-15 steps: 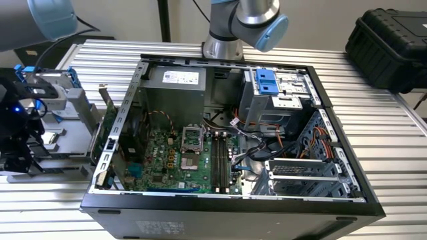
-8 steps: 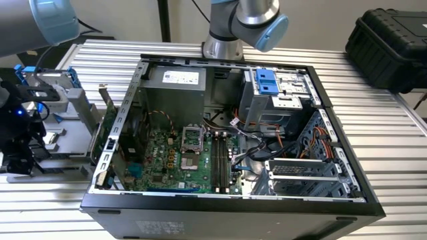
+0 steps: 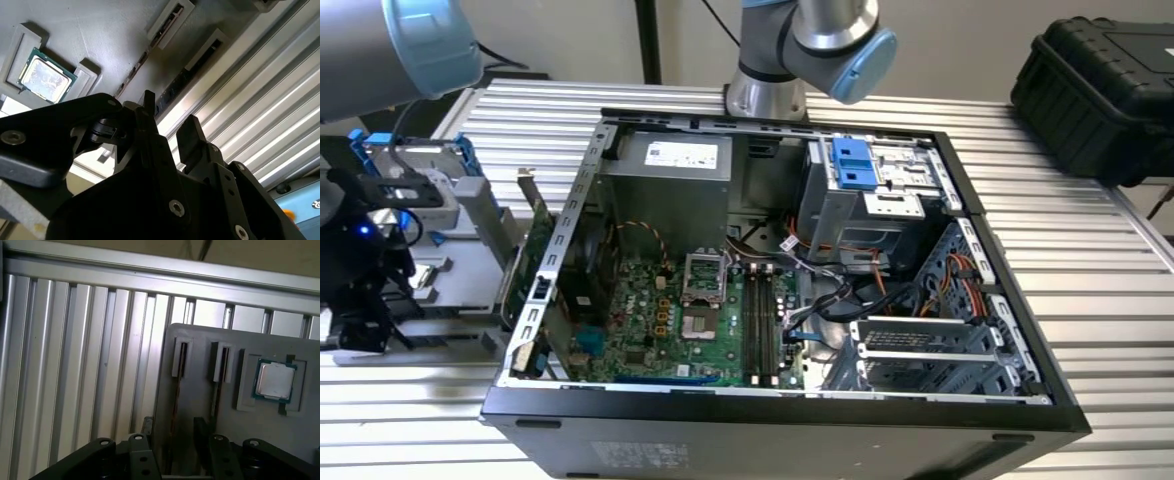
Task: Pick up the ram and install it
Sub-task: 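Pick up the ram and move it above insertion slot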
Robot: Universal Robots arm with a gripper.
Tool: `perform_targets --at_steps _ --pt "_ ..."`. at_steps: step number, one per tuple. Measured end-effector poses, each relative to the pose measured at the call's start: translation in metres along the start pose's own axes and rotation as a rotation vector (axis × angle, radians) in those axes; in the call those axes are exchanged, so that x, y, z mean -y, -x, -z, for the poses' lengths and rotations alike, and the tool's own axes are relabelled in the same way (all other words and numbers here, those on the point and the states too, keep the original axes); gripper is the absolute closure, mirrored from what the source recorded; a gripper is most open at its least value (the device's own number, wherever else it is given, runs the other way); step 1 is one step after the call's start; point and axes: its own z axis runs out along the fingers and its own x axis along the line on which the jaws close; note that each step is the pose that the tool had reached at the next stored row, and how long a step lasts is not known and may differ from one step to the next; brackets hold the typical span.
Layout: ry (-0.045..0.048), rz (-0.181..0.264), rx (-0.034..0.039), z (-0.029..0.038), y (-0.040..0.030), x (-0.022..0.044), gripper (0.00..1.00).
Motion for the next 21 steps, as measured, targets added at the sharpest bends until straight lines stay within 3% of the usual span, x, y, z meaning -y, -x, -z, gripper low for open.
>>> perform_targets --at_steps 21 --pt "0.0001 0.0 -0.0001 -0.0205 0.0053 0.001 0.0"
